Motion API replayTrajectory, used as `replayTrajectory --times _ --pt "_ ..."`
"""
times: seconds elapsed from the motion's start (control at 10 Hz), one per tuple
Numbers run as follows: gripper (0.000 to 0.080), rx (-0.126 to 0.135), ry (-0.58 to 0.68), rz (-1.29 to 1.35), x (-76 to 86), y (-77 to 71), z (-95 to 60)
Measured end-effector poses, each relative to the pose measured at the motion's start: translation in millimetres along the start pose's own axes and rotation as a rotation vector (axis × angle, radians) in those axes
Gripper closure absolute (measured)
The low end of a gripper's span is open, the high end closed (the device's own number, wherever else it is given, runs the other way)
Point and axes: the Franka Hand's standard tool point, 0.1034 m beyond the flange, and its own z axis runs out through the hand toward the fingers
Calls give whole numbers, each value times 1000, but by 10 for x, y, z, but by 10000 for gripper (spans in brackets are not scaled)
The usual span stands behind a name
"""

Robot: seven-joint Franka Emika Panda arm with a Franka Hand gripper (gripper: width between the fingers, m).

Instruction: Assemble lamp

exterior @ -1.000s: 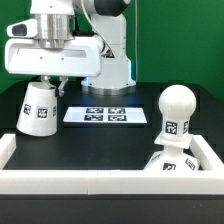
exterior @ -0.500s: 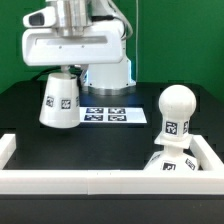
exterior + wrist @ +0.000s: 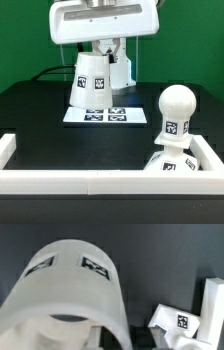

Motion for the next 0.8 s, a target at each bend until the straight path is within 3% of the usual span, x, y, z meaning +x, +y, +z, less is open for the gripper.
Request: replayTrajectory --times 0.3,0.5,0.8 --pt "755 0 -2 -1 -2 -7 8" --pt "755 18 8 -9 142 -284 -89" --pt "755 45 29 8 580 -757 -351"
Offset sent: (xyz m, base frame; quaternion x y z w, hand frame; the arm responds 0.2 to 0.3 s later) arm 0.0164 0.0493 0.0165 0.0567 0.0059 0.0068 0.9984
